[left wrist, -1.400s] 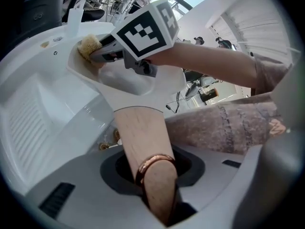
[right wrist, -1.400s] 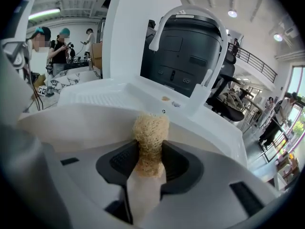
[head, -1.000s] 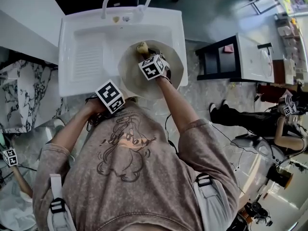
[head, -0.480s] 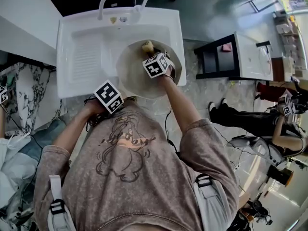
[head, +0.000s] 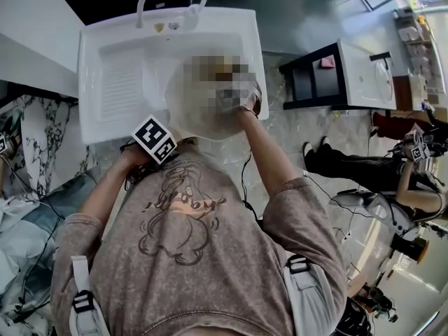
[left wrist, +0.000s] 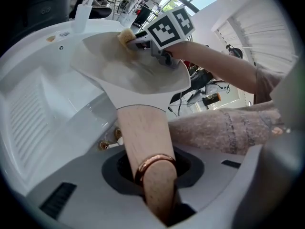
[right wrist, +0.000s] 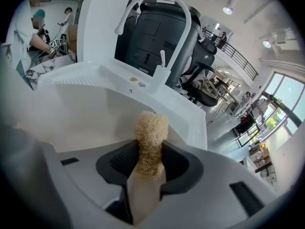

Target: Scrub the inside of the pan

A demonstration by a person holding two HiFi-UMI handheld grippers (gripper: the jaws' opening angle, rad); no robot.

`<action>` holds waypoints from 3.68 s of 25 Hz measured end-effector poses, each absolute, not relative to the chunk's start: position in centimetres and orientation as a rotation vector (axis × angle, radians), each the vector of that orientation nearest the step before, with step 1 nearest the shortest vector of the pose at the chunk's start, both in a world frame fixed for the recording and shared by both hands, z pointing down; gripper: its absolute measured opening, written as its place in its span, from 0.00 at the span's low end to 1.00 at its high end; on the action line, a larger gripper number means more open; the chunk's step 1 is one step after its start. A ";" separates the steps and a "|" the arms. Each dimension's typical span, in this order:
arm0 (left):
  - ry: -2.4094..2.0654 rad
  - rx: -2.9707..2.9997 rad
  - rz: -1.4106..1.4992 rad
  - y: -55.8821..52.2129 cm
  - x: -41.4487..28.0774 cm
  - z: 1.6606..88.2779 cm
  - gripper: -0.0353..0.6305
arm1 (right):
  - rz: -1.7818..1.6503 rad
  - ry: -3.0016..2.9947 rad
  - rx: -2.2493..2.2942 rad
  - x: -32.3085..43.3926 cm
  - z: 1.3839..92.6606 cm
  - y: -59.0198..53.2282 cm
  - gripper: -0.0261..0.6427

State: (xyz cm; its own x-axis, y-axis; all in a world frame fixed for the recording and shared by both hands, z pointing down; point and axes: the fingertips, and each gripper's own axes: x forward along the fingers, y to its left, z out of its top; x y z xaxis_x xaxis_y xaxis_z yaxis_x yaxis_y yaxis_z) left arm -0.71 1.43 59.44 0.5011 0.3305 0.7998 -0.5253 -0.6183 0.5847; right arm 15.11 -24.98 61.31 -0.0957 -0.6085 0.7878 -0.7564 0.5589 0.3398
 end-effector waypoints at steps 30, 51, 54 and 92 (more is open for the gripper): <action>-0.181 1.862 1.238 1.4 -1.1 59.7 0.21 | 0.205 -1.548 0.406 19.3 59.9 -17.7 0.27; -0.170 1.844 1.218 1.6 -0.9 59.7 0.21 | 0.320 -1.560 -0.005 15.1 59.3 -7.9 0.27; -0.169 1.846 1.215 1.6 -0.9 59.7 0.21 | 0.332 -1.582 -0.029 14.2 59.4 -7.2 0.27; -0.105 1.821 1.193 2.3 -1.0 60.0 0.19 | 0.309 -1.852 0.079 0.1 61.9 -14.3 0.27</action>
